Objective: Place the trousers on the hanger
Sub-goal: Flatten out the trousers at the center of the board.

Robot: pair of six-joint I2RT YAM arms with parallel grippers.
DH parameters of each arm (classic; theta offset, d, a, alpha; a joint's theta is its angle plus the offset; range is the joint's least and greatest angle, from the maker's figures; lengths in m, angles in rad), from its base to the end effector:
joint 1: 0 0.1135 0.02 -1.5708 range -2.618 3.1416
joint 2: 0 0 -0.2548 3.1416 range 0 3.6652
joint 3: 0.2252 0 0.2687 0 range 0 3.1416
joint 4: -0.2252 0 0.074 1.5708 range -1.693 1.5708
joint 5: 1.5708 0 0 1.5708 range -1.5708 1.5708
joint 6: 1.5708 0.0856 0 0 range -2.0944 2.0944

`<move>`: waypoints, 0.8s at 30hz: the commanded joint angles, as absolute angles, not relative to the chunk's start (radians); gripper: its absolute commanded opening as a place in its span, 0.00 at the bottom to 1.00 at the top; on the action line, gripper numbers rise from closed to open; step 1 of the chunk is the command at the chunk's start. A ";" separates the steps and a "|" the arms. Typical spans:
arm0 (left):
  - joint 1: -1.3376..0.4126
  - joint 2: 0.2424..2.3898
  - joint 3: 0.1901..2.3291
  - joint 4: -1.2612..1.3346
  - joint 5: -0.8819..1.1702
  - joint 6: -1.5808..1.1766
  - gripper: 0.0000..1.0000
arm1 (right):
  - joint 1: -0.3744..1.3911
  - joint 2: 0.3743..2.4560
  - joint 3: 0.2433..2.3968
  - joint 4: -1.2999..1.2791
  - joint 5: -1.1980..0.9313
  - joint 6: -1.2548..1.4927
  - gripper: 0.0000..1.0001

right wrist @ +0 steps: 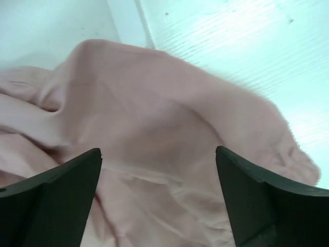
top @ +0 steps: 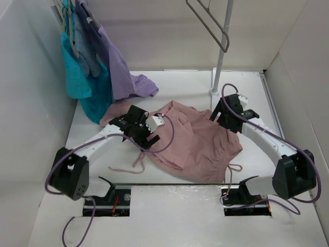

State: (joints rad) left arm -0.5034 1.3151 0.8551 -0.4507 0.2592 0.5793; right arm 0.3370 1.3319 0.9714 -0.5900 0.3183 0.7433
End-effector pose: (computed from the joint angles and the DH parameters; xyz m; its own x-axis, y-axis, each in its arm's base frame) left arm 0.2636 -0.1702 0.1737 -0.2484 0.7409 -0.6240 0.8842 0.4365 0.1663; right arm 0.3073 0.0793 0.1985 -0.6617 0.4492 -0.6003 0.4149 0.8863 0.2059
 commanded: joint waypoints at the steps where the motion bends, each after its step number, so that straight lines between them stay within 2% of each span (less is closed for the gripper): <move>1: -0.520 1.419 0.916 -0.377 0.290 0.479 0.93 | 0.318 1.364 0.982 -0.731 0.304 0.707 1.00; 2: -0.531 1.442 0.916 -0.377 0.301 0.468 0.86 | 0.302 1.304 0.959 -0.745 0.317 0.739 1.00; 3: -0.531 1.480 0.932 -0.365 0.301 0.454 0.73 | 0.290 1.264 0.931 -0.746 0.318 0.803 1.00; 6: -0.540 1.522 0.960 -0.374 0.319 0.454 0.53 | 0.210 1.079 0.793 -0.720 0.282 0.908 1.00; 7: -0.540 1.531 0.960 -0.383 0.330 0.465 0.36 | 0.190 1.042 0.760 -0.701 0.272 0.920 1.00; 10: -0.540 1.545 1.003 -0.426 0.330 0.465 0.00 | 0.115 1.000 0.661 -0.634 0.232 0.954 1.00; 15: -0.540 1.461 1.077 -0.517 0.308 0.465 0.00 | 0.045 1.181 0.627 -0.517 0.146 0.944 0.98; 16: -0.531 1.439 1.086 -0.534 0.308 0.475 0.00 | 0.044 1.251 0.627 -0.494 0.132 0.933 0.91; 18: -0.499 1.366 1.107 -0.577 0.279 0.491 0.00 | 0.044 1.313 0.649 -0.457 0.123 0.905 0.67; 19: -0.483 1.341 1.133 -0.592 0.270 0.500 0.00 | 0.035 1.340 0.678 -0.446 0.123 0.894 0.39; 20: -0.471 1.315 1.146 -0.615 0.256 0.514 0.00 | 0.035 1.376 0.696 -0.437 0.123 0.861 0.20; 21: -0.459 1.268 1.161 -0.629 0.227 0.523 0.00 | 0.023 1.385 0.715 -0.437 0.133 0.848 0.09; 23: -0.419 1.224 1.206 -0.656 0.218 0.551 0.00 | 0.009 1.367 0.783 -0.466 0.182 0.812 0.00; 24: -0.408 1.191 1.222 -0.682 0.204 0.551 0.00 | -0.004 1.353 0.811 -0.478 0.207 0.783 0.00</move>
State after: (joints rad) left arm -0.4438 1.2850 1.1439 -0.6037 0.2504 0.5083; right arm 0.0231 1.3758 0.7219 -0.5217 0.1535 0.8562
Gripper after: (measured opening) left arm 0.022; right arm 0.033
